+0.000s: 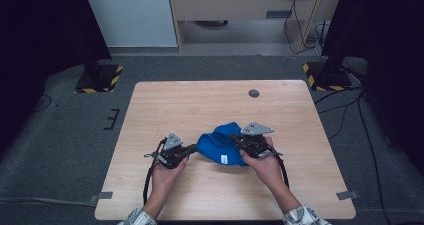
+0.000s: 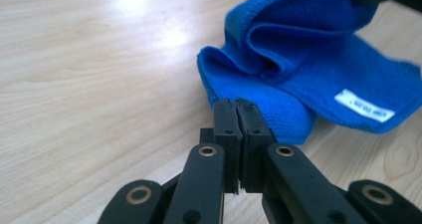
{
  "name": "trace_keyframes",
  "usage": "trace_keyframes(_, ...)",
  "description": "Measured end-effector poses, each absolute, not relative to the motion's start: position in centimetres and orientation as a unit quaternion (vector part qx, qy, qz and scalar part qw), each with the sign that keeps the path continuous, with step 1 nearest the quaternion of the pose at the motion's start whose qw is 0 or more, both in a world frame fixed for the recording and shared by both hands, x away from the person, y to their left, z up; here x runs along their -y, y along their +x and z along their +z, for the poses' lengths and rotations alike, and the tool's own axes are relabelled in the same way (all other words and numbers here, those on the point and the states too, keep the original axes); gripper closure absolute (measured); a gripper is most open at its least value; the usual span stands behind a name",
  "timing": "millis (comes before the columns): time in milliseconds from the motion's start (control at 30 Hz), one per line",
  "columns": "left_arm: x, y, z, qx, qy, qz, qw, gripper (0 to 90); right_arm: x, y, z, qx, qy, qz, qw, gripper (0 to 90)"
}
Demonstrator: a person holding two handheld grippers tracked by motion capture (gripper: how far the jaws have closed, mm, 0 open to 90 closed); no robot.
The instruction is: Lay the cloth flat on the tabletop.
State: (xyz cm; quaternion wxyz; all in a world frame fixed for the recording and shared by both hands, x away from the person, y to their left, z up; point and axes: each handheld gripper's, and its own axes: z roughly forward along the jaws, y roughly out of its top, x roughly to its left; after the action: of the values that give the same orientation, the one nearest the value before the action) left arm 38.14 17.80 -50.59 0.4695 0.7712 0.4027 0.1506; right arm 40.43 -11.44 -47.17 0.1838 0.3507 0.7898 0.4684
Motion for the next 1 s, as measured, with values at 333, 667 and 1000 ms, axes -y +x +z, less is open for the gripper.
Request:
trace_keyframes(333, -17.7, 40.0, -47.7, -0.399, 0.753, 0.166, 0.495, 88.7, 12.6, 40.6, -46.2, -0.780, 0.358, 0.478, 0.188, 86.6)
trace_keyframes(667, -17.0, 42.3, -44.3, -0.391, 0.749, 0.172, 0.506, 88.7, 14.6, 41.8, -44.0, -0.765, 0.369, 0.488, 0.202, 87.0)
trace_keyframes(1000, -17.2, 43.7, -41.5, -0.386, 0.748, 0.184, 0.507, 88.7, 16.8, 43.0, -42.0, -0.753, 0.382, 0.492, 0.212, 87.0)
